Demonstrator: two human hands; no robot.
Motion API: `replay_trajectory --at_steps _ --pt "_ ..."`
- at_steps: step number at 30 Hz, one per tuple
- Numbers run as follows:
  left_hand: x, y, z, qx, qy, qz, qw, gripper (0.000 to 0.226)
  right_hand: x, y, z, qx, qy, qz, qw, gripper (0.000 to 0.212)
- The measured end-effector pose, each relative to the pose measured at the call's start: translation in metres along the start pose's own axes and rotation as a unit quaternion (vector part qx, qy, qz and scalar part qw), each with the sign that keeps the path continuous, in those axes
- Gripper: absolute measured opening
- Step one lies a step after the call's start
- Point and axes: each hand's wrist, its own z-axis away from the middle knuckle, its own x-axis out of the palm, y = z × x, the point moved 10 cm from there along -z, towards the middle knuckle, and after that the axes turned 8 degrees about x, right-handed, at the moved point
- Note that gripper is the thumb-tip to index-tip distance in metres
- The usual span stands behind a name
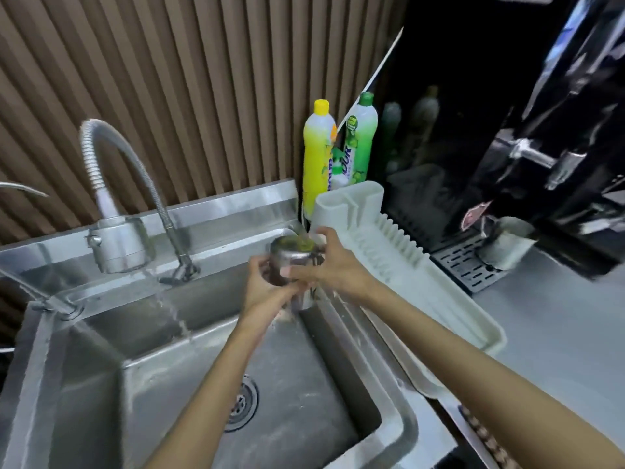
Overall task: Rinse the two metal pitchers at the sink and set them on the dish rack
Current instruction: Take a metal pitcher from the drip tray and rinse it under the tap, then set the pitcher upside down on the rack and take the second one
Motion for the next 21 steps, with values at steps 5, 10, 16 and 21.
replay_trajectory --at_steps 5,10,16,21 --pt "0.093 0.025 -0.026 0.061 -0.064 -0.038 0.995 0.073 -0.103 0.009 -0.014 0.010 0.103 0.080 0.991 0.091" --pt "0.152 0.031 -0.054 0.091 -0.097 -0.102 0.986 0.060 -0.171 0.027 -0.034 0.010 0.126 0.106 0.986 0.095" --pt "0.191 0.005 -0.073 0.068 -0.118 -0.099 0.986 0.071 -0.194 0.067 -0.079 0.000 0.121 0.129 0.984 0.089" --pt "0.201 -0.028 -0.075 0.038 -0.138 -0.139 0.980 0.072 -0.186 0.103 -0.113 0.008 0.081 0.145 0.986 0.086"
